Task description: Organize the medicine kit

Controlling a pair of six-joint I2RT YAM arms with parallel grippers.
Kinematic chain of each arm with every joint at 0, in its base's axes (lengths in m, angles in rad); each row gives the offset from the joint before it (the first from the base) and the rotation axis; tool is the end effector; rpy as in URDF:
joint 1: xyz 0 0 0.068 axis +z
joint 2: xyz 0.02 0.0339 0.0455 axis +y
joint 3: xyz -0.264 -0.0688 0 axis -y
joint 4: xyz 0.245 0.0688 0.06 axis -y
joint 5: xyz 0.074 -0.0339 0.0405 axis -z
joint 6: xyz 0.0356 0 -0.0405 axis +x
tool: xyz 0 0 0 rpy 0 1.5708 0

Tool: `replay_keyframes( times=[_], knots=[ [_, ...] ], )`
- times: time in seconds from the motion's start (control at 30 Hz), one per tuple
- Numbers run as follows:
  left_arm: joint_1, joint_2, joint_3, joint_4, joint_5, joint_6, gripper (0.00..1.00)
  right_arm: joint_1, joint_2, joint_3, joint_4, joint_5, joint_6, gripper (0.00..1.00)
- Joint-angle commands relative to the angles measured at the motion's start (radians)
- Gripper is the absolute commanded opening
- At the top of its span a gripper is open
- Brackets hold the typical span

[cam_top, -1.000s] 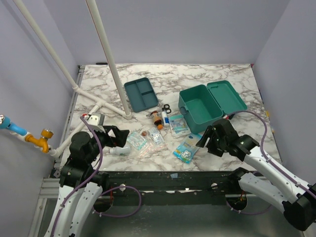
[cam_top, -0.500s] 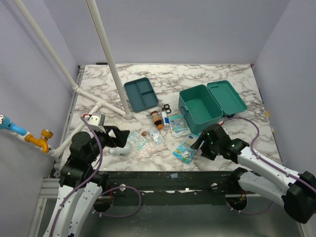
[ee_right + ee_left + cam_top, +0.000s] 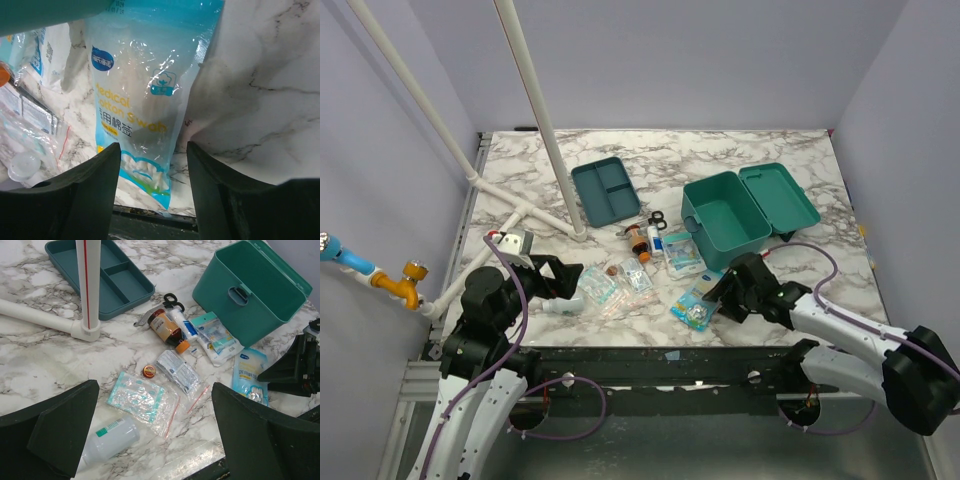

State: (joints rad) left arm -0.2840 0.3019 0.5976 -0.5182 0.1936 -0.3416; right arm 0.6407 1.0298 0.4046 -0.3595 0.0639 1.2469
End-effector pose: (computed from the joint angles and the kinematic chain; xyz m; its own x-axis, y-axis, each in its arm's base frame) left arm 0.0855 -0.0321 0.2967 -0.3520 -0.2397 -0.9048 0.3578 0.8588 -0.3667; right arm 0.1444 0.1048 0.1538 -0.7512 0.6200 -0.2265 0.4523 0.7334 0.5074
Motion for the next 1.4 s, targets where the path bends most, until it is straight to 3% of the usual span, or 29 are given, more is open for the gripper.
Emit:
replay_keyframes(
  times=[0.0, 0.27, 0.5, 0.77, 1.37],
  knots=[
    [-0.009, -0.005, -0.008, 0.010, -0.020, 0.001, 0.99, 0.007, 0.043, -0.015, 0.057, 0.048, 0.026, 0.56],
    [-0.013, 0.008, -0.008, 0.009, -0.019, 0.001, 0.98, 0.007, 0.068, -0.036, 0.078, 0.068, 0.029, 0.33],
    [-0.012, 0.016, -0.008, 0.009, -0.020, 0.003, 0.98, 0.007, 0.036, -0.029, 0.025, 0.092, -0.008, 0.02],
    [-0.012, 0.019, -0.007, 0.009, -0.022, 0.003, 0.99, 0.007, -0.025, 0.038, -0.122, 0.051, -0.148, 0.01],
    [-0.012, 0.013, -0.008, 0.011, -0.019, 0.006, 0.99, 0.007, 0.017, 0.371, -0.431, -0.365, -0.622, 0.01]
  ],
)
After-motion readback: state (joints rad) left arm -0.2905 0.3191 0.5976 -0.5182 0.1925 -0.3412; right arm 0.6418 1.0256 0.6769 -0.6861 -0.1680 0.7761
